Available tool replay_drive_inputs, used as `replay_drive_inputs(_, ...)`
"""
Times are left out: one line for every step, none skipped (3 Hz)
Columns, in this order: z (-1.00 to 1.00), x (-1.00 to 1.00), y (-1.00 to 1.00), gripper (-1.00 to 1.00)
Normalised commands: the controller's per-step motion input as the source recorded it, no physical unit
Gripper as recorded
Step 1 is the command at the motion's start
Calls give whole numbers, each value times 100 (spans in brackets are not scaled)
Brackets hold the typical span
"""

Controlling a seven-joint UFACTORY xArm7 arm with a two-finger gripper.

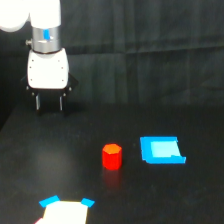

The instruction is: Pick up the red object from the table

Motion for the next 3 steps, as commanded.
replay_drive_inputs(-55,100,-100,100)
replay_drive_inputs(-39,100,-100,100)
replay_drive_inputs(-75,100,-100,100)
